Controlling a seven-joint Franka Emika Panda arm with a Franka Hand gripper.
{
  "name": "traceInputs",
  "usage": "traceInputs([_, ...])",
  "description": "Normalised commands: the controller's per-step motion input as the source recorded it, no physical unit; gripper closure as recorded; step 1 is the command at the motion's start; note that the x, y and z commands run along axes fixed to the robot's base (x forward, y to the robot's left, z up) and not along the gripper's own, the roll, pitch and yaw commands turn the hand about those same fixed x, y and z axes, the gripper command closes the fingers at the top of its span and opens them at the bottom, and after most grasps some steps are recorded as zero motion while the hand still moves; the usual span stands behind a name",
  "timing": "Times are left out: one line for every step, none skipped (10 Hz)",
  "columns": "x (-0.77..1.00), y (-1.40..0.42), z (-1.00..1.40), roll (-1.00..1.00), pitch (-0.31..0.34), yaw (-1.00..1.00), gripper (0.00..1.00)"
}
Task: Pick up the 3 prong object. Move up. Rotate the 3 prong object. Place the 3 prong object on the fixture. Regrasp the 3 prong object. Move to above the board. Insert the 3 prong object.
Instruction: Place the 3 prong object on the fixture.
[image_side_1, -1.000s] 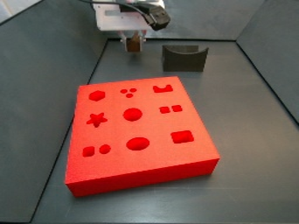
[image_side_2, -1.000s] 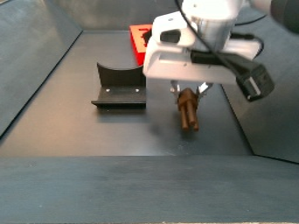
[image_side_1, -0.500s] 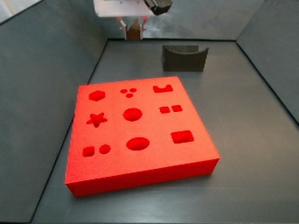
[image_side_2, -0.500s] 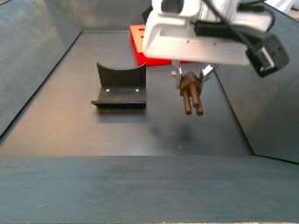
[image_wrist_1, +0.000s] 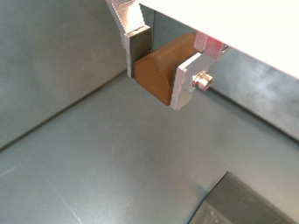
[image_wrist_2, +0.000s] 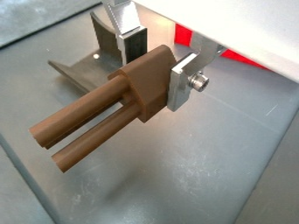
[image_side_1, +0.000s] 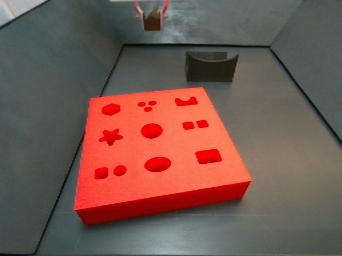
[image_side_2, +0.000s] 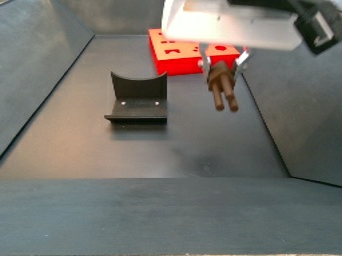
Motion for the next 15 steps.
traceInputs([-0.03,-0.01,1.00,-0.13,0.016,0.00,1.00])
traceInputs([-0.03,-0.01,0.97,-0.14,0.016,-0.01,1.00])
traceInputs([-0.03,0.00,0.75,-0.16,0.018,-0.02,1.00])
traceInputs([-0.02,0.00,0.66,-0.17,0.019,-0.03,1.00])
traceInputs([-0.01,0.00,0.48,-0.18,0.025,-0.03,1.00])
traceInputs([-0.01,0.00,0.35,-0.19,0.032,-0.04,1.00])
traceInputs([0.00,0.00,0.17,-0.18,0.040,-0.04,1.00])
traceInputs([1.00,-0.81,-0.42,0.03,0.144,0.04,1.00])
traceInputs([1.00,-0.77,-0.45,0.05,0.140,0.04,1.00])
traceInputs([1.00,-0.68,-0.40,0.10,0.105,0.06,1.00])
traceInputs([1.00,-0.58,-0.35,0.13,0.076,0.06,1.00])
traceInputs([1.00,-0.51,-0.31,0.15,0.067,0.05,1.00])
traceInputs([1.00,-0.44,-0.28,0.16,0.045,0.05,1.00])
traceInputs([1.00,-0.38,-0.25,0.16,0.026,0.05,1.00])
traceInputs([1.00,-0.31,-0.22,0.15,0.014,0.04,1.00])
